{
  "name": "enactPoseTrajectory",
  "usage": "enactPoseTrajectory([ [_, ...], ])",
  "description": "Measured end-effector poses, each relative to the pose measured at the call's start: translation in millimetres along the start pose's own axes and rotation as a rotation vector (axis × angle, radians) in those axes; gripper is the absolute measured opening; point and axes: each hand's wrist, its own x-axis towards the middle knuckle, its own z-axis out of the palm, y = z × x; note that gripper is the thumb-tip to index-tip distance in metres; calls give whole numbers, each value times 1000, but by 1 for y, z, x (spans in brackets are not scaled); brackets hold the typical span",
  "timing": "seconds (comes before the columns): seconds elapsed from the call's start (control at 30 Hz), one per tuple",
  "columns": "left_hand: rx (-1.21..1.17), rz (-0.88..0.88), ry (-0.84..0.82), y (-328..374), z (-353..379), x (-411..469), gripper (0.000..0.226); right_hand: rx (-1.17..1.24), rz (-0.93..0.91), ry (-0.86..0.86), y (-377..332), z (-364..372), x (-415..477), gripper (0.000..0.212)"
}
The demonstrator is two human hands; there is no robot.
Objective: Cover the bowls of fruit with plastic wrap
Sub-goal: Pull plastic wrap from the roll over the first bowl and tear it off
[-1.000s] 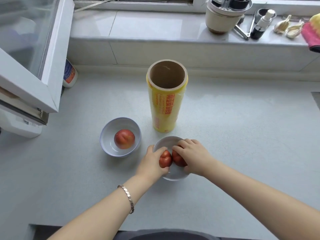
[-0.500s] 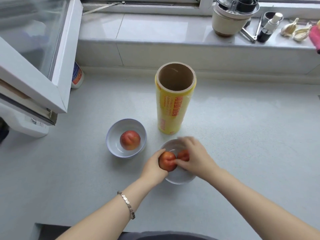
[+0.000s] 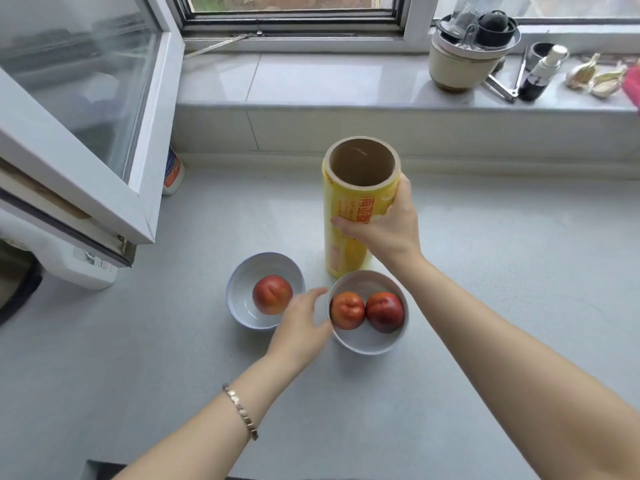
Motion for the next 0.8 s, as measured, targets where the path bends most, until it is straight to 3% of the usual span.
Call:
enactPoseTrajectory([
  [0.07, 96, 35, 280, -7, -7, -4, 53, 60, 21, 78, -6, -9, -1, 92],
  [0.17, 123, -209, 534, -17, -13, -8, 69, 184, -25, 133, -23, -29, -9, 93],
  [0.27, -76, -506, 540, -25, -15, -4, 68, 269, -128, 100, -45, -49, -23, 88],
  [0.33, -191, -593, 492, -32, -17, 1, 57, 330, -144, 43, -58, -57, -34, 83],
  [0.47, -606, -572, 394, -41, -26, 4, 50, 374, -35, -122, -53, -59, -51, 55],
  [0.53, -690, -539, 418, -45, -32, 5, 53, 370, 44, -181, -42, -58, -62, 42],
  [0.8, -662, -429, 417, -41, -45, 36, 49, 254, 165, -288, -12, -62, -97, 57],
])
